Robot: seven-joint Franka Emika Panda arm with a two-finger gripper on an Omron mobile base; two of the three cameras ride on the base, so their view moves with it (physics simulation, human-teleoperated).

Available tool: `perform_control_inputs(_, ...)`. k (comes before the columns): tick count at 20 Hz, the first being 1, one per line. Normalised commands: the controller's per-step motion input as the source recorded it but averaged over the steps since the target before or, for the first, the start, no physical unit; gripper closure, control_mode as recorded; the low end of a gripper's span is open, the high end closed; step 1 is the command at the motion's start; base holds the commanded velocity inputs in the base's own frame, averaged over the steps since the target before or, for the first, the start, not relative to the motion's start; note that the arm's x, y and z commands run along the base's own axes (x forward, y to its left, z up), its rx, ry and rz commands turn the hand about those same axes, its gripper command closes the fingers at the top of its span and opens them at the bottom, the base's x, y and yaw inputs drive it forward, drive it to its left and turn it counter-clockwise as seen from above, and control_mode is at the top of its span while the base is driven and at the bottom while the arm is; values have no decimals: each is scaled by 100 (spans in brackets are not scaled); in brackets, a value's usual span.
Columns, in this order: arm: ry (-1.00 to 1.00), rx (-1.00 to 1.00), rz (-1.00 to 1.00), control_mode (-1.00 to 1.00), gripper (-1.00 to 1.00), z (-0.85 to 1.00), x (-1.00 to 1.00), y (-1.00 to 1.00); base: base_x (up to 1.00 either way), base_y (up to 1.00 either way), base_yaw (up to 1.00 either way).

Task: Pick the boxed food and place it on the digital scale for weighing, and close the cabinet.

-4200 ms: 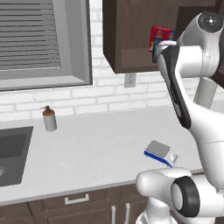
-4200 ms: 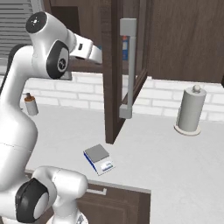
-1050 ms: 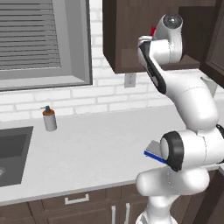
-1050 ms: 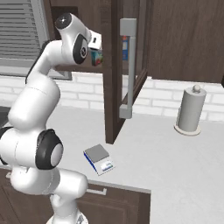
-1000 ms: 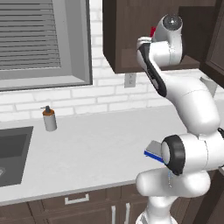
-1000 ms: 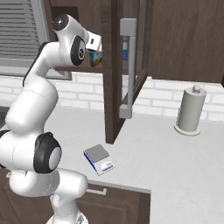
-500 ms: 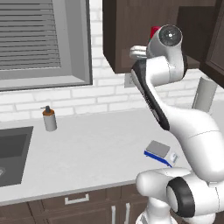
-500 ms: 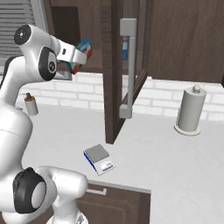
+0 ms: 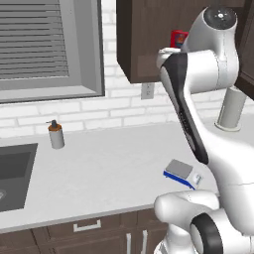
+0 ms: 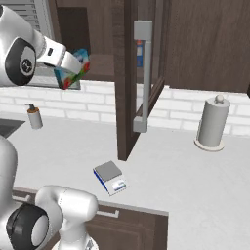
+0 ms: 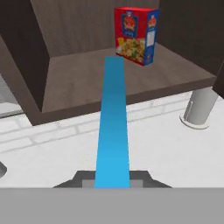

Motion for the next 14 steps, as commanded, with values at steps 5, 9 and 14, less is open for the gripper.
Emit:
perform_control_inputs(5, -11, 1, 9, -100, 100, -45, -100, 0, 0, 0, 0)
perform_control_inputs(9, -4, 2, 20, -100, 100, -94, -94, 0, 0, 0, 0)
perform_control_inputs(14, 2, 0, 33, -100, 100, -100, -40, -13, 0, 0, 0)
